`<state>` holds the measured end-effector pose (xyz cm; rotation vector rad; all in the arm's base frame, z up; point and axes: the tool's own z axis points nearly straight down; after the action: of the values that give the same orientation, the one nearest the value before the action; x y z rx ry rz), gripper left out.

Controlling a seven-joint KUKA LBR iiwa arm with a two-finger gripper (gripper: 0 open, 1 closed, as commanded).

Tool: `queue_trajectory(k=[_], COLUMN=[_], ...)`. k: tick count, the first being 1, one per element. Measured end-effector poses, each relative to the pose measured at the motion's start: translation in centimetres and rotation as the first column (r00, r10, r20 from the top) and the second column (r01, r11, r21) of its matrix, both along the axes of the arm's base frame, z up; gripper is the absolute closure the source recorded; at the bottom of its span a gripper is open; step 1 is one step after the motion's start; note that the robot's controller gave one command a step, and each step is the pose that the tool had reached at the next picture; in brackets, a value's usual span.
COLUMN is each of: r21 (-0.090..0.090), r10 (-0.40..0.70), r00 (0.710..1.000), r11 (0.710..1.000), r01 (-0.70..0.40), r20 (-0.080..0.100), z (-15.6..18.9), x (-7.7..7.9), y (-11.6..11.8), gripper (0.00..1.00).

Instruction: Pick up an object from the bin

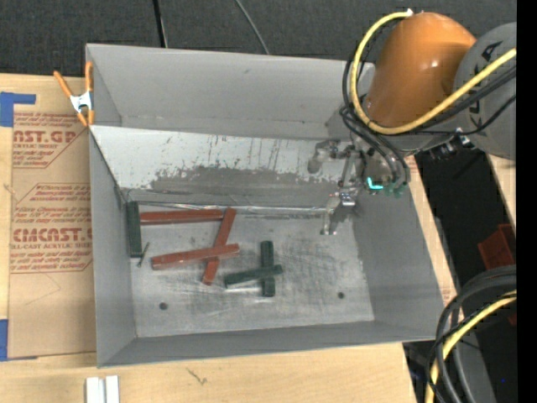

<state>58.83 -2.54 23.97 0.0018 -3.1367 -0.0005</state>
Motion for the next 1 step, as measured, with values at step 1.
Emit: queue_trajectory(k=[1], r21=[0.0], r10=[0.0], r00=[1.0], r11=[1.0], r01=[0.0], r20=[0.008], z=[0.41], x=[0.15], y=[0.0], gripper=[0.0])
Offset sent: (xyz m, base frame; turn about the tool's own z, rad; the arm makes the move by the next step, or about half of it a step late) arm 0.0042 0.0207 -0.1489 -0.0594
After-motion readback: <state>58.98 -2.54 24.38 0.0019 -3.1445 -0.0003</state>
